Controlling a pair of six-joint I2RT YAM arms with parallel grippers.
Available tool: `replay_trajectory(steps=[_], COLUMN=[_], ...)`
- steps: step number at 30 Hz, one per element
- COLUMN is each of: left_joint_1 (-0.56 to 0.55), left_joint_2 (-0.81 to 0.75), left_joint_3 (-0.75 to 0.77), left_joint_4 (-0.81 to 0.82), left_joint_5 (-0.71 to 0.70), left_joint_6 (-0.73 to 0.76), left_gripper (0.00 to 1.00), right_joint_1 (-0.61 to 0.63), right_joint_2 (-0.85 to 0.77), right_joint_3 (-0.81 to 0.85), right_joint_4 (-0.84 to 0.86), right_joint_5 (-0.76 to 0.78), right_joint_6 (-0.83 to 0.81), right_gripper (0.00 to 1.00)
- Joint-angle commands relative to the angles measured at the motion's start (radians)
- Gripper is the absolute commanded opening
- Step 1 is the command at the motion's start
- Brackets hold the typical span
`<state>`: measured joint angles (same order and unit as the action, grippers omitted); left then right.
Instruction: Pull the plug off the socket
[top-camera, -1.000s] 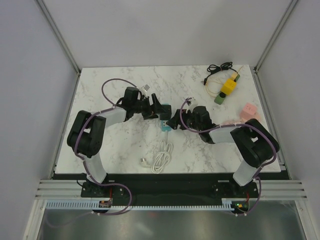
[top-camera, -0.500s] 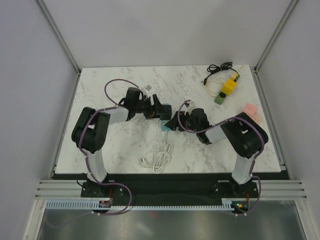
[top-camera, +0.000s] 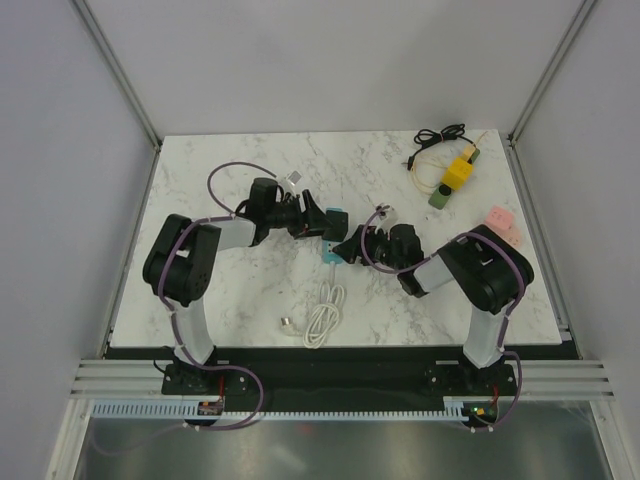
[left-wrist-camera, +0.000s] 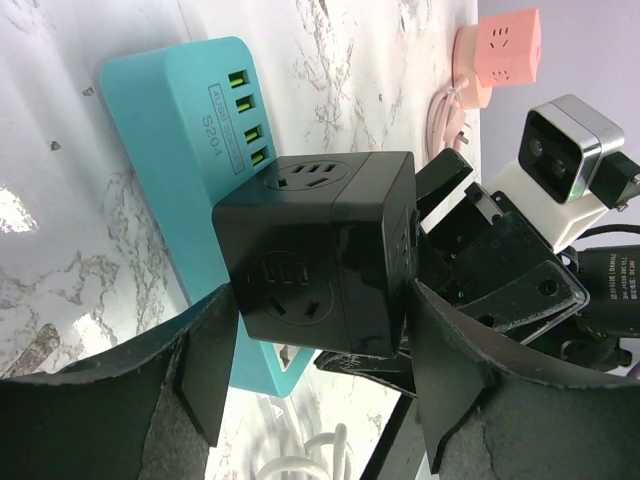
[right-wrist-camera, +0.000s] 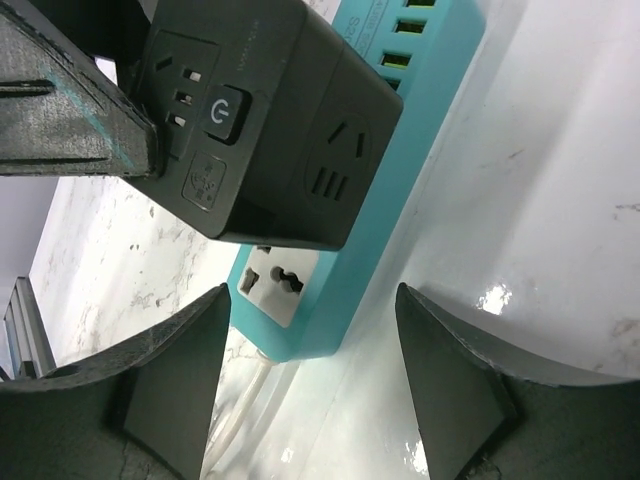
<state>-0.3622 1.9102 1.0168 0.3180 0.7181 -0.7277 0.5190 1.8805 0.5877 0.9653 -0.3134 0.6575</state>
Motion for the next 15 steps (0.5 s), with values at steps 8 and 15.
replay_trajectory(steps=[8, 15], left_joint_1=[0.006, -0.087], left_joint_2=[-0.186, -0.260], left_joint_3=[0.019, 0.181], left_joint_4=[-0.287, -0.595], left_joint_5=[-0.161, -0.475], left_joint_6=[0.109, 0.220], left_gripper=[0.96, 1.00], right_joint_1=[-0.020, -0.022], right_joint_2=[-0.023, -0.148], right_joint_3=[-0.112, -0.213], right_joint_4=[0.197, 0.173], right_joint_5=[0.011, 0.157], right_joint_6=[0.027, 0.025], right_gripper=[0.78, 0.79])
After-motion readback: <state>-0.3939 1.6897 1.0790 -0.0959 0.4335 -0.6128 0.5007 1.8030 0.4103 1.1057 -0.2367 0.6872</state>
